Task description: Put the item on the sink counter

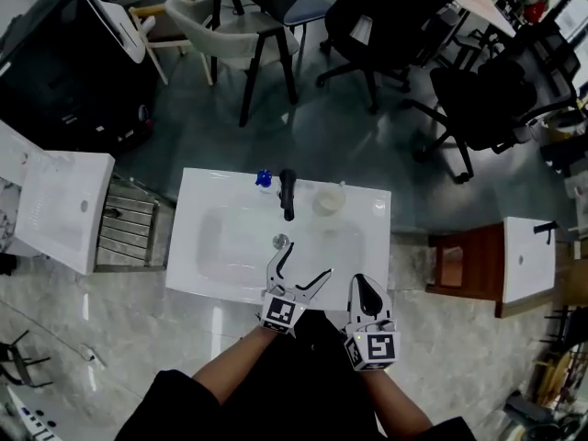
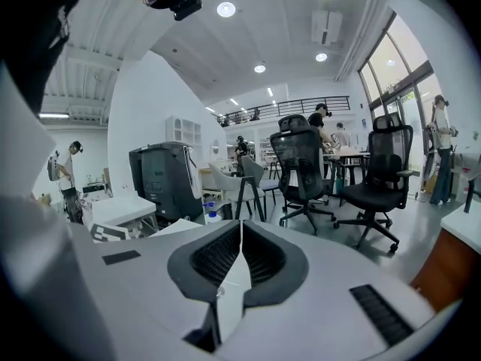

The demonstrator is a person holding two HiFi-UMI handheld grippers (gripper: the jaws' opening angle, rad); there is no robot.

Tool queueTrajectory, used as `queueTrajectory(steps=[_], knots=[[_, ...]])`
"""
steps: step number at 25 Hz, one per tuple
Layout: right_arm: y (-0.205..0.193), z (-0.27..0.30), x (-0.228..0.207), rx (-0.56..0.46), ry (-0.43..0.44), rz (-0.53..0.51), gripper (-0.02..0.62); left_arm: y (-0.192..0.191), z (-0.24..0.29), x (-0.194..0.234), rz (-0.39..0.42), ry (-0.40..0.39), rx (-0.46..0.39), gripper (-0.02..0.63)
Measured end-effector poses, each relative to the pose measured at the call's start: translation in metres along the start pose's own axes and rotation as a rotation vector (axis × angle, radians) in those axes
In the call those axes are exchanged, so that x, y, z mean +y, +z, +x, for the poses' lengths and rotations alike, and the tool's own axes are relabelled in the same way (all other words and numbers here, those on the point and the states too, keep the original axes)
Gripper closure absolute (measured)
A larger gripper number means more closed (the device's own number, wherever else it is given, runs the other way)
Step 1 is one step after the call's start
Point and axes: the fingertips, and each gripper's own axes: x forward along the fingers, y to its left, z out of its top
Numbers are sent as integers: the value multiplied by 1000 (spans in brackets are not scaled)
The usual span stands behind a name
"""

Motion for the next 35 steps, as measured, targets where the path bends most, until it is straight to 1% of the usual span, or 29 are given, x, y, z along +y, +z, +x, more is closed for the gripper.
queueTrajectory(steps=[2,5,8,12,14,16,18,20,22,25,26,27,30,31,32,35], knots=[[2,-9,7,-7,-16,0,561,18,-22,-3,-1,2,-24,160],[8,-25,20,-18,-33,-23,561,49,-57,-7,19,10,-71,160],[15,-40,39,-38,-37,-35,561,77,-91,-11,-12,29,-119,160],[26,-61,61,-47,-32,-39,561,105,-130,-11,-83,62,-112,161],[28,-75,70,-51,-21,-31,561,119,-147,-14,-81,65,-92,161],[25,-94,75,-52,-11,-31,561,125,-164,-23,-77,71,-83,161],[23,-111,78,-55,-3,-34,561,119,-178,-37,-118,67,-76,161],[23,-128,76,-60,2,-32,561,111,-189,-53,-145,58,-46,164],[24,-144,74,-68,11,-28,561,110,-199,-69,-148,65,-41,165],[27,-168,74,-90,44,-40,561,122,-215,-95,-130,101,-60,173],[29,-178,75,-99,56,-42,561,126,-221,-105,-119,116,-63,194],[29,-188,76,-110,66,-38,561,129,-227,-115,-113,130,-62,247],[24,-224,77,-136,86,-22,561,137,-251,-146,-132,171,-72,441],[23,-236,78,-142,101,-20,561,142,-260,-156,-143,190,-84,525],[23,-248,80,-150,124,-21,561,146,-268,-168,-152,207,-98,592],[19,-281,86,-171,202,-29,561,152,-284,-208,-151,232,-121,592]])
